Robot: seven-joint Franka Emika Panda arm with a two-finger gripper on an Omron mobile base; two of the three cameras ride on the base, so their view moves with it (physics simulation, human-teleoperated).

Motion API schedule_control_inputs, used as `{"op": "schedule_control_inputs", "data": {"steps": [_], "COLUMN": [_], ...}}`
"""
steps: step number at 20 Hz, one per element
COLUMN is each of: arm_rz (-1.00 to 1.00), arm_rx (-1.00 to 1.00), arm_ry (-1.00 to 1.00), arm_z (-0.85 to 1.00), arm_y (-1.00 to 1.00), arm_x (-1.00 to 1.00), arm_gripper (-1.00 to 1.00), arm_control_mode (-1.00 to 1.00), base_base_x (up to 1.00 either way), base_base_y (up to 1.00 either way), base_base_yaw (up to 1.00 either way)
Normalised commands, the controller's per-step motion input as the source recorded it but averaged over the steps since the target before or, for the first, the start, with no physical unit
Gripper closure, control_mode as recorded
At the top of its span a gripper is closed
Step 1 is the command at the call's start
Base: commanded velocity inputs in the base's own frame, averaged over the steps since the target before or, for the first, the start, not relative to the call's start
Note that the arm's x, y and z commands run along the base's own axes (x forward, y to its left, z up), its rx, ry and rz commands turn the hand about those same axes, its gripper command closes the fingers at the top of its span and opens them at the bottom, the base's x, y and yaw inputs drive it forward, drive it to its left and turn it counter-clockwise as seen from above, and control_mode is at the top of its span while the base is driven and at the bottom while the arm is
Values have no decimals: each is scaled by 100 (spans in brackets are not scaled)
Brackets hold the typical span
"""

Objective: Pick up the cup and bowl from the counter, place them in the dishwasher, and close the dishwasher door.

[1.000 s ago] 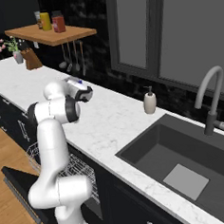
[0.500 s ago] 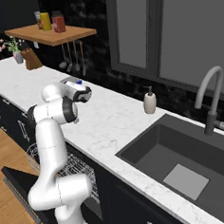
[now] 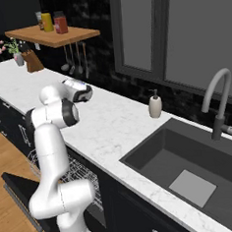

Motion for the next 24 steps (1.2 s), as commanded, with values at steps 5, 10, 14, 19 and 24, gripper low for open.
{"op": "schedule_control_inputs", "data": {"steps": [5,10,14,19,24], "arm_rz": [11,10,12,13,14], "arm_rx": [-1,-4,-5,-3,-1], "arm_ry": [33,43,47,44,41], "arm_z": [78,39,24,51,66], "arm_y": [-17,-4,0,0,0], "arm_x": [50,74,82,91,79], "arm_gripper": [-100,-100,-100,-100,-100], "arm_control_mode": [-100,-100,-100,-100,-100], "base_base_x": [0,0,0,0,0], "base_base_y": [0,0,0,0,0], "base_base_yaw": [0,0,0,0,0]}}
